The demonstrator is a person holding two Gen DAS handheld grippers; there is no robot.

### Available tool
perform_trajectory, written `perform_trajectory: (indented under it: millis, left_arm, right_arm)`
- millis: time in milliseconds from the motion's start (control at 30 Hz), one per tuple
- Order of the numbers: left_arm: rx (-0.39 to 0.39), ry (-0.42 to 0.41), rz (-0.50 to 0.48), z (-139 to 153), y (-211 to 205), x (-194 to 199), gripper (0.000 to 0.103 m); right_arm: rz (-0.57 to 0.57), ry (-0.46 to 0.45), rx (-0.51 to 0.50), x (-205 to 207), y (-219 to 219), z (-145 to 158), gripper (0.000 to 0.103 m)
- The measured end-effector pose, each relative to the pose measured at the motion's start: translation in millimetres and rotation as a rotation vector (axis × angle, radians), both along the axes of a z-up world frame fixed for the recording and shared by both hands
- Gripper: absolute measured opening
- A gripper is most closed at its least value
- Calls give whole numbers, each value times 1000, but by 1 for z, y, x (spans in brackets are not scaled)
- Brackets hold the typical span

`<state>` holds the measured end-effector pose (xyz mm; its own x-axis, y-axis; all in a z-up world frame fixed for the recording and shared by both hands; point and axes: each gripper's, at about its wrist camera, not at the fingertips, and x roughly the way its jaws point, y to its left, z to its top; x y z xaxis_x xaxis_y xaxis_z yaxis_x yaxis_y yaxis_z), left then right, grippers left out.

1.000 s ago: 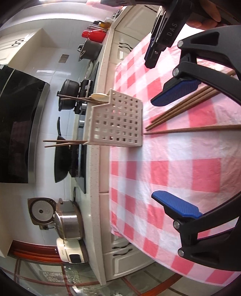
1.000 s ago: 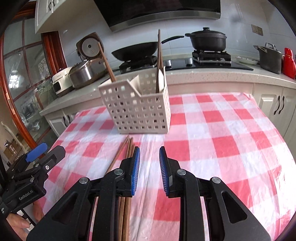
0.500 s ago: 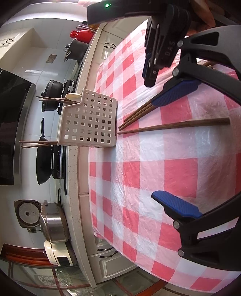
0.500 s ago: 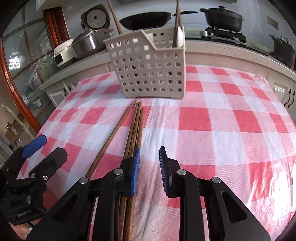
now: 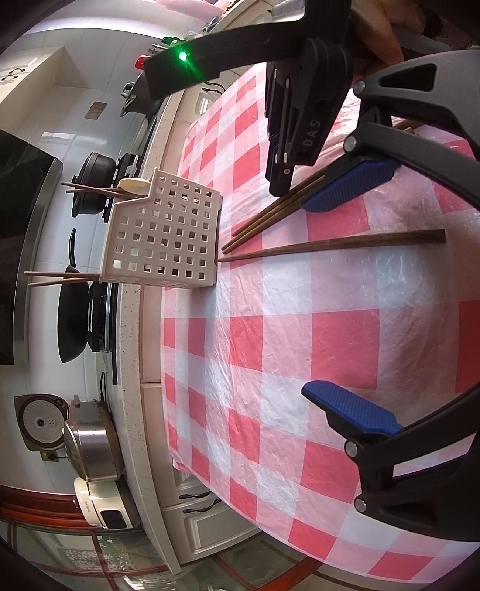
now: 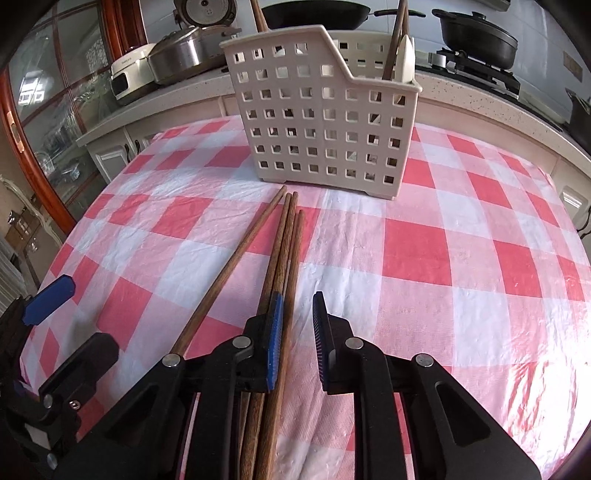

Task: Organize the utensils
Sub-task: 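Lower the right tool onto a brown chopstick and close it while the left tool approaches another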

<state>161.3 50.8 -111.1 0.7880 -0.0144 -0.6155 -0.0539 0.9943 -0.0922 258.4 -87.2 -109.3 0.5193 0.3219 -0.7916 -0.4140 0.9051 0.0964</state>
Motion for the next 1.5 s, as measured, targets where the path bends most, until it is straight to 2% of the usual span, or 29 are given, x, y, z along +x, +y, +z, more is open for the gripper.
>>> perform_trajectory:
  millis: [667,700,767,967,1133,1500]
  left_arm:
    - [-3,28,8,-5,4,2,89]
    - [-2,30,9,-5,4,2,89]
    - [-4,35,7,-5,5,3,89]
    - [-12,61,25,-9,9,8,89]
    - [-13,90,18,-14,5,12,89]
    - [4,99,11,-15,0,11,89]
  right_arm:
    - [14,9,-104,21,23,-6,16]
    - [15,6,-113,22,24,-6,16]
    - [19,-3,-125,21,24,-6,7]
    - [-3,29,-24,20,-2,-5,6]
    - [2,51,10,20,-13,-5,7]
    - [39,19,-131,23,10,-4,7]
